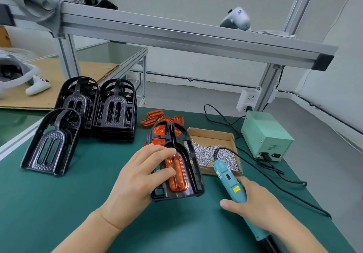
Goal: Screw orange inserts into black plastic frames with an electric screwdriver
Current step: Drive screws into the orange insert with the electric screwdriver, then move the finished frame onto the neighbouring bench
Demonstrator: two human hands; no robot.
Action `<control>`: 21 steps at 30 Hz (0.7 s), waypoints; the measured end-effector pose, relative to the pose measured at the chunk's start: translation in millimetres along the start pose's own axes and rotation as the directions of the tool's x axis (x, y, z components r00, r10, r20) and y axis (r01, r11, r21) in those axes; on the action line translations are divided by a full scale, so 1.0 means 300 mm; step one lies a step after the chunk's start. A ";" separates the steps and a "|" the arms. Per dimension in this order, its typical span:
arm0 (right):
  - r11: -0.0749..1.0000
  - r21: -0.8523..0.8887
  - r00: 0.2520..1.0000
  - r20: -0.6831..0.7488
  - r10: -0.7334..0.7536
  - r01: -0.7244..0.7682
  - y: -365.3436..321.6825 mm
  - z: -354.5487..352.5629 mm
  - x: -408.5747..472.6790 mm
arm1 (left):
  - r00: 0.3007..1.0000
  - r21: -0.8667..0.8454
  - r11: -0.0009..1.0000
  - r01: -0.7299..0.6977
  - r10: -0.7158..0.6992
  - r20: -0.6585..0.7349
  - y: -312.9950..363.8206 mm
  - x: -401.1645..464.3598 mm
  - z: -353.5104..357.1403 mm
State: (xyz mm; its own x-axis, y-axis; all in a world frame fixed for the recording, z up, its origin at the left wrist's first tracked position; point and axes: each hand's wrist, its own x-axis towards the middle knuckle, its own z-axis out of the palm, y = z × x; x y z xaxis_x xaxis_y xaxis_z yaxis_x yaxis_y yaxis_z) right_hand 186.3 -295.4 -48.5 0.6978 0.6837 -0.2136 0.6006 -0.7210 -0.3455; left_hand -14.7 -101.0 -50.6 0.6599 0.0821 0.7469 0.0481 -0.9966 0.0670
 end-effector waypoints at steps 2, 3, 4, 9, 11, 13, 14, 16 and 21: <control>0.998 0.052 0.989 -0.149 -0.026 0.034 -0.018 -0.003 -0.004 | 1.000 -0.017 1.000 0.024 -0.024 -0.014 0.004 -0.012 0.001; 0.988 0.126 0.964 -0.259 -0.058 0.093 -0.036 -0.009 -0.009 | 0.999 -0.024 0.999 0.039 -0.039 -0.019 0.007 -0.017 0.002; 0.956 0.227 0.929 -0.359 -0.093 0.183 -0.060 -0.017 -0.019 | 0.998 -0.028 0.998 0.055 -0.056 -0.034 0.011 -0.023 0.002; 0.615 0.739 0.951 -0.118 -0.285 0.276 -0.236 -0.001 -0.067 | 0.984 -0.076 0.990 0.123 -0.131 -0.117 0.034 -0.046 0.005; 0.495 0.856 0.942 0.028 -0.333 0.150 -0.290 0.037 -0.059 | 0.977 -0.101 0.984 0.145 -0.158 -0.141 0.038 -0.049 0.003; 0.377 0.924 0.952 0.063 -0.301 0.058 -0.320 0.067 -0.038 | 0.968 -0.105 0.977 0.185 -0.199 -0.149 0.030 -0.056 0.000; 0.329 0.944 0.957 0.081 -0.280 0.016 -0.329 0.077 -0.031 | 0.964 -0.103 0.973 0.207 -0.221 -0.149 0.025 -0.064 0.000; 0.287 0.958 0.950 0.116 -0.290 -0.029 -0.343 0.093 -0.016 | 0.953 -0.123 0.957 0.263 -0.277 -0.123 0.022 -0.075 -0.001; 0.323 0.933 0.985 -0.124 -0.119 0.157 -0.367 0.053 0.055 | 0.819 -0.236 0.807 0.541 -0.570 -0.069 0.025 -0.080 0.005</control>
State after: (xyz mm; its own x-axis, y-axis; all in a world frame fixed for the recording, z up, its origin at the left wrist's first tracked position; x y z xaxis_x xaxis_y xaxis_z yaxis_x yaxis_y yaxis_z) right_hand 125.3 -202.9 -28.6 0.6645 0.7452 -0.0559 -0.0609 -0.0206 -0.9979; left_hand -29.0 -110.4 -69.1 0.4616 0.6354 0.6191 0.2194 -0.7579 0.6143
